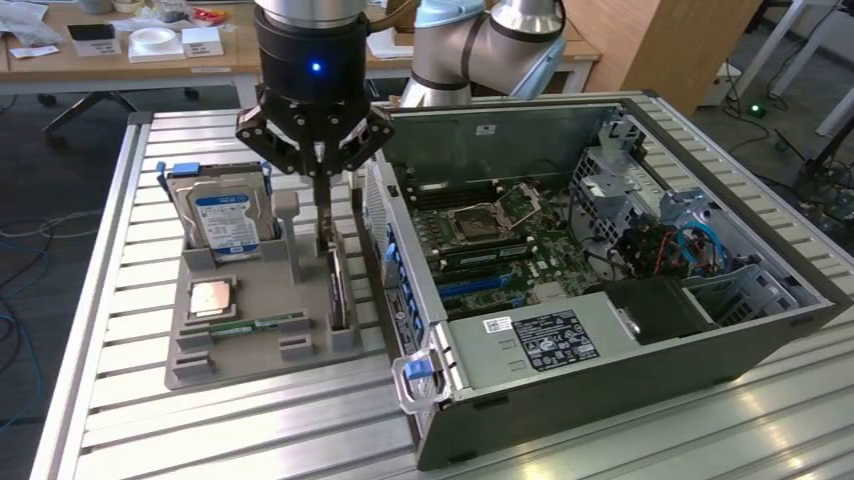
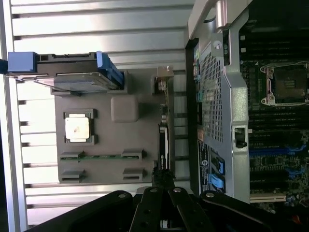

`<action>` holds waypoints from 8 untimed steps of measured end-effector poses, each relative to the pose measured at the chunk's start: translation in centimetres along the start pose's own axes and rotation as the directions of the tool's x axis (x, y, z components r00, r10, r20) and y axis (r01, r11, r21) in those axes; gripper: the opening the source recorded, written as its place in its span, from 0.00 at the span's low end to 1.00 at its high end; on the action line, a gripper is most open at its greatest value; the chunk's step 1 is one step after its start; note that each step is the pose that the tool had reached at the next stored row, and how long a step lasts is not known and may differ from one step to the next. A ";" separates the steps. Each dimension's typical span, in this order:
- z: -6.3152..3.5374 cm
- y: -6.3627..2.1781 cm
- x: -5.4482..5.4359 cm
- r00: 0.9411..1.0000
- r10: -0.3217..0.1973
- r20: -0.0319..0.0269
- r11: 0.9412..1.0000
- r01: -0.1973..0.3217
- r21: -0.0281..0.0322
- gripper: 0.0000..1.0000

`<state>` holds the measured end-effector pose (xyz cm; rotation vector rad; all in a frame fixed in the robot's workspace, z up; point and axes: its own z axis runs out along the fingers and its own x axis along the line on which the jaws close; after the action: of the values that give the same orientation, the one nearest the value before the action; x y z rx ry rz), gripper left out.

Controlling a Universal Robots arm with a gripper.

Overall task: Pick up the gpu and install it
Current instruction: 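Reach for the gpu, then pick up the gpu and move the gpu toward the slot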

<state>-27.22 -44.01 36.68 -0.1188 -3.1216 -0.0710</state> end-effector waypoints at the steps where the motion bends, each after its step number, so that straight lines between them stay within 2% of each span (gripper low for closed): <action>1: 0.00 -0.16 0.0 1.000 0.000 0.000 1.000 0.000 0.000 0.11; 8: 0.04 -0.39 0.0 1.000 0.000 0.000 1.000 0.000 0.000 0.11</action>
<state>-27.24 -44.40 36.62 -0.1191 -3.1216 -0.0710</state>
